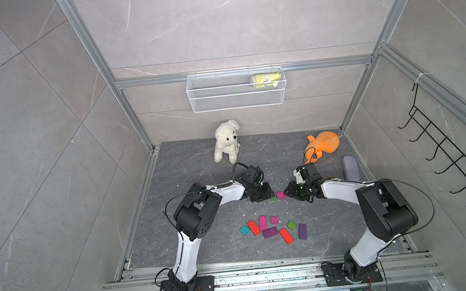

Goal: Assemble the number 7 with building blocks
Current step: Assemble the building block at the center of the board.

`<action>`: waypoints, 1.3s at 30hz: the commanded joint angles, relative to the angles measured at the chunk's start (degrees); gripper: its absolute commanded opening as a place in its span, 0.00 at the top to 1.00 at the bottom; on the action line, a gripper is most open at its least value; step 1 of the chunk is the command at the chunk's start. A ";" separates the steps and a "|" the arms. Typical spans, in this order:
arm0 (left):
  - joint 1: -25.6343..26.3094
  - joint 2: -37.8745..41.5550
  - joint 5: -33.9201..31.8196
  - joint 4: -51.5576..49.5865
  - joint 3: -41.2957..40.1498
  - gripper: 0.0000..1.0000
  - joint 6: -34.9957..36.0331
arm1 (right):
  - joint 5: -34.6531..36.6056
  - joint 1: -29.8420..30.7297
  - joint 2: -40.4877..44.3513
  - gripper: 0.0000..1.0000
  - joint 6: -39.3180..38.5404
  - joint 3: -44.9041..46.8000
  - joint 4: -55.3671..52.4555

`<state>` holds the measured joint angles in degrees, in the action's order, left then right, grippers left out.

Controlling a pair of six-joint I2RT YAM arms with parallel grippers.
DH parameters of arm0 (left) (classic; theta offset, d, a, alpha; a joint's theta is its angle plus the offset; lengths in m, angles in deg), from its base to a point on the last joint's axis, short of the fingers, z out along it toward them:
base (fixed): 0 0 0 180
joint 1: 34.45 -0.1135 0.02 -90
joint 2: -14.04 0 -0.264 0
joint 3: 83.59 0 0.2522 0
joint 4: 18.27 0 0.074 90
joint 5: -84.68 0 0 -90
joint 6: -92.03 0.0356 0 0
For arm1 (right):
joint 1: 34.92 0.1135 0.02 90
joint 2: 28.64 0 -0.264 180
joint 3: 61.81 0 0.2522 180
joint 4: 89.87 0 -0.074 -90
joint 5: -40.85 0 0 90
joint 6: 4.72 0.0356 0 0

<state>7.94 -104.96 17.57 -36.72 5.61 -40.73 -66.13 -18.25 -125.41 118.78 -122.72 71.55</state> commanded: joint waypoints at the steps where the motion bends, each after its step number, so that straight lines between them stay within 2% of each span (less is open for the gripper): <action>1: 0.31 -1.57 1.45 0.21 2.24 0.64 -0.78 | 0.10 0.82 -0.74 0.63 1.05 2.25 -4.13; 16: 0.70 -2.96 0.14 -1.15 4.64 0.64 -0.58 | 1.04 1.00 -1.58 0.63 1.01 2.16 -4.24; 39: -0.42 -6.94 -2.24 -6.26 10.58 0.64 1.17 | 6.27 0.88 -6.67 0.63 -3.33 -6.93 -10.07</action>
<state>7.70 -110.14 15.83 -40.99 14.64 -40.79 -61.97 -17.79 -129.08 116.90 -129.37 65.48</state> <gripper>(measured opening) 0.358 0.374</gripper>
